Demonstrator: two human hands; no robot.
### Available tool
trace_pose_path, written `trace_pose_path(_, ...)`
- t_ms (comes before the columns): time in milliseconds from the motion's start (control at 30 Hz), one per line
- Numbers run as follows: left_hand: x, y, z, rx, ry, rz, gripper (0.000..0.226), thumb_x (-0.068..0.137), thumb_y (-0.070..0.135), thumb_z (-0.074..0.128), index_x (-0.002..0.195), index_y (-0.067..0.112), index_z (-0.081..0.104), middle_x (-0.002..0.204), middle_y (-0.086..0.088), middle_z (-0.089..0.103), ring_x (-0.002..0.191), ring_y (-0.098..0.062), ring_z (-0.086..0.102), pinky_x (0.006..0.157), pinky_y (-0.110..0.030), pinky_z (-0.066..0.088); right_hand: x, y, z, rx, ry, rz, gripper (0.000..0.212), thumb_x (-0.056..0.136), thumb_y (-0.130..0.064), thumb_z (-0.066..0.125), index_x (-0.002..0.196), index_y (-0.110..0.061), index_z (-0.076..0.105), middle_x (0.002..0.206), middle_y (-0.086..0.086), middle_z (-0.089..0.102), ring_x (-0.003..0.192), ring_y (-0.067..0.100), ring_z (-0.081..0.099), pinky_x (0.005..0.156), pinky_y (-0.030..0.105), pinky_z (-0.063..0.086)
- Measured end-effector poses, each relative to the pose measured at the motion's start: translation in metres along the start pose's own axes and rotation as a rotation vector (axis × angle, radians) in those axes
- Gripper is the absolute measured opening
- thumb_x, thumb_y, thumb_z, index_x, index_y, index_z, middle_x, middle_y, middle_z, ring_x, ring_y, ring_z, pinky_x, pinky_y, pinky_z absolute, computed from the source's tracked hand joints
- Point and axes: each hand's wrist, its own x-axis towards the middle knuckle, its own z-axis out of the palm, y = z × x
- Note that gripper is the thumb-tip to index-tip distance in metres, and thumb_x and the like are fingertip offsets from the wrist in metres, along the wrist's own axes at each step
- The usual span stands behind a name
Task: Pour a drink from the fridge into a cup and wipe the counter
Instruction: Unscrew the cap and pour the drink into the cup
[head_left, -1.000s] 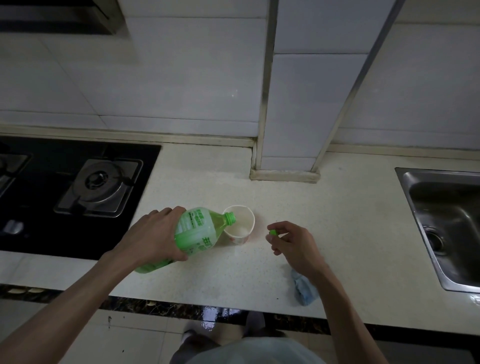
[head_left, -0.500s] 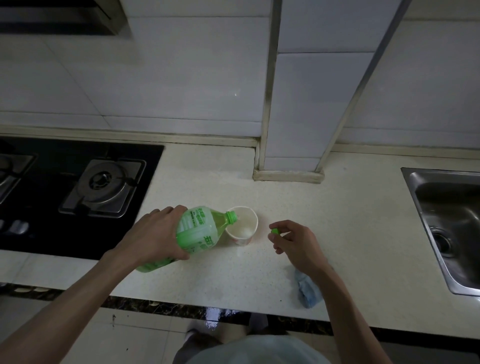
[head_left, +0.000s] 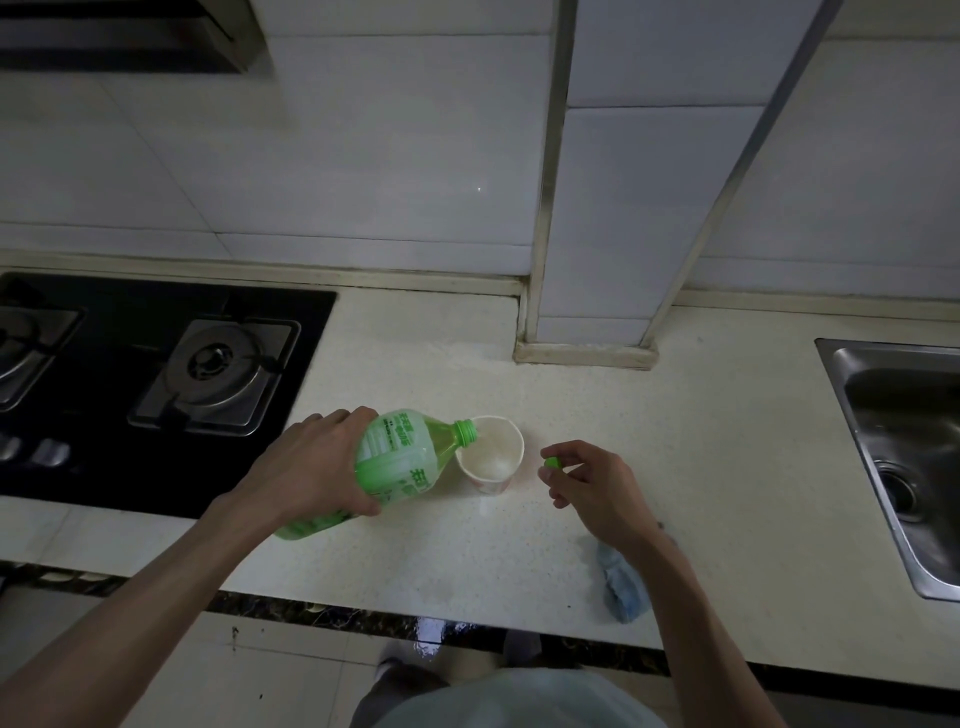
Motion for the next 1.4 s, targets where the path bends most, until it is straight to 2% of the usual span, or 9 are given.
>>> trace_pose_path(400,0.001,-0.002,-0.005,0.014,0.007,0.011,0.093,0.055,0.059,0.080,0.133,0.030,0.037,0.113,0.010,0.056,0.096,-0.013,0.054,0.075,-0.029,0.046,0.002,-0.002,0.003,-0.014,-0.003,0.005,0.024,0.091,-0.024,0.066,0.114,-0.020,0.066,0.099,-0.006,0.068,0.070,0.010,0.069,0.064,0.016,0.055)
trace_pose_path(833,-0.002,-0.004,-0.010,0.018,0.022,0.014,0.091,0.056,0.058,0.081,0.132,0.030,0.038,0.113,0.011,0.056,0.095,-0.012,0.054,0.072,-0.028,0.047,0.002,-0.006,0.003,-0.024,0.006,-0.008,0.024,0.091,-0.024,0.066,0.114,-0.019,0.066,0.096,-0.006,0.069,0.068,0.008,0.069,0.059,0.012,0.051)
trace_pose_path(1233,0.002,-0.007,-0.012,0.033,0.027,0.025,0.091,0.055,0.059,0.080,0.131,0.031,0.038,0.111,0.011,0.057,0.094,-0.012,0.054,0.075,-0.030,0.050,0.004,-0.008,0.002,-0.048,0.009,-0.015,0.021,0.091,-0.024,0.067,0.112,-0.021,0.066,0.097,-0.005,0.069,0.067,0.008,0.069,0.062,0.014,0.053)
trace_pose_path(1400,0.005,-0.006,-0.012,0.032,0.029,0.028,0.091,0.054,0.060,0.079,0.131,0.031,0.038,0.110,0.011,0.056,0.093,-0.012,0.054,0.075,-0.030,0.050,0.005,-0.008,0.003,-0.041,0.007,-0.012,0.023,0.090,-0.022,0.067,0.113,-0.019,0.067,0.094,-0.007,0.069,0.065,0.007,0.069,0.057,0.012,0.050)
